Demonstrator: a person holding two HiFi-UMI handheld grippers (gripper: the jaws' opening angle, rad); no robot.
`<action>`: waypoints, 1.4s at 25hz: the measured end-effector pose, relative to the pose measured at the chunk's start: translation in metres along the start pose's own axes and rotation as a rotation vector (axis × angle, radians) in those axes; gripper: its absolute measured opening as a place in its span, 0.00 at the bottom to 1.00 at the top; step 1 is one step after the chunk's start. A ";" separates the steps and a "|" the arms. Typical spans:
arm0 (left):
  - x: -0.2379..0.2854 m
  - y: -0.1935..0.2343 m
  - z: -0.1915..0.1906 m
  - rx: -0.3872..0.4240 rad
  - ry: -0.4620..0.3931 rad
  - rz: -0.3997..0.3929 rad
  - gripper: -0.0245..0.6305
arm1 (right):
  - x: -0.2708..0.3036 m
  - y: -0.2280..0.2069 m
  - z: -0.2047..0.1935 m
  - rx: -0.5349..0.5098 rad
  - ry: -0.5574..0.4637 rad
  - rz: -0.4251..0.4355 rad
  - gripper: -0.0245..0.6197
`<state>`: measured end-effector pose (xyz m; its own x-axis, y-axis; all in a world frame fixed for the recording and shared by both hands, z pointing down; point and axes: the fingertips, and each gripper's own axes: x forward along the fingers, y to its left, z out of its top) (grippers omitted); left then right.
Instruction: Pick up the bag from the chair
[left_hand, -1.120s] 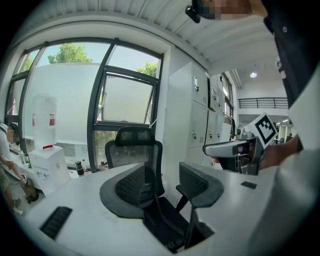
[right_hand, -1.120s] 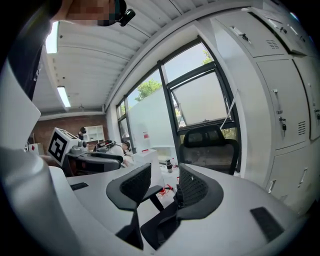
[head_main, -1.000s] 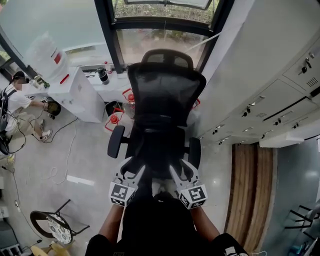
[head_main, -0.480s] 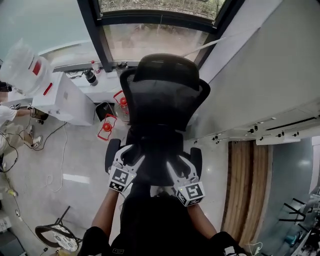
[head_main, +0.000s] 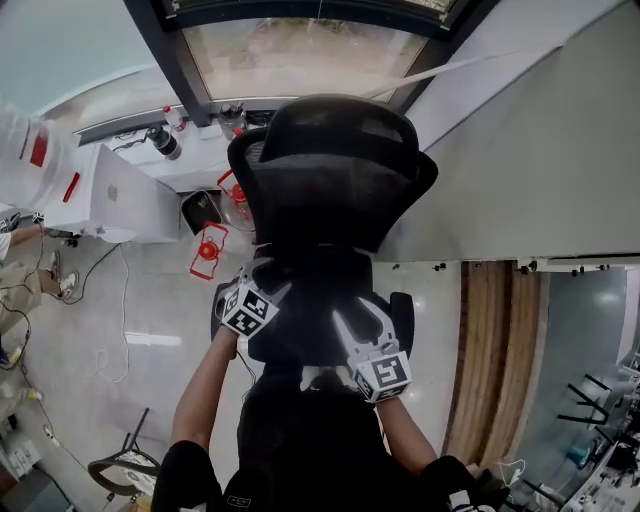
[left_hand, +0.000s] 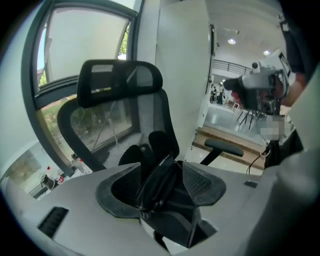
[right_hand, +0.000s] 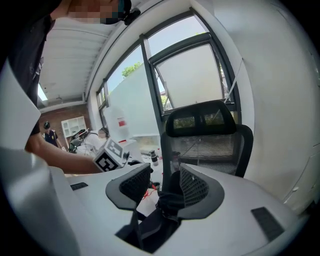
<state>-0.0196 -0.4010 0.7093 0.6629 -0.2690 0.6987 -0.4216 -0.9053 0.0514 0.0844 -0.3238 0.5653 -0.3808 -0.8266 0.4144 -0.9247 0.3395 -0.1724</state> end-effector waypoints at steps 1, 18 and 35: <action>0.013 0.004 -0.010 0.029 0.036 -0.020 0.41 | 0.004 -0.001 -0.003 0.001 0.009 -0.002 0.29; 0.151 0.043 -0.115 0.135 0.393 -0.207 0.42 | 0.038 -0.012 -0.048 0.042 0.119 -0.004 0.29; 0.166 0.021 -0.134 0.479 0.412 -0.277 0.10 | 0.096 -0.069 -0.134 0.023 0.309 0.001 0.31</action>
<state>-0.0009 -0.4211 0.9220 0.3778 0.0538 0.9243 0.1119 -0.9936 0.0121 0.1115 -0.3671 0.7365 -0.3674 -0.6492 0.6660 -0.9254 0.3270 -0.1918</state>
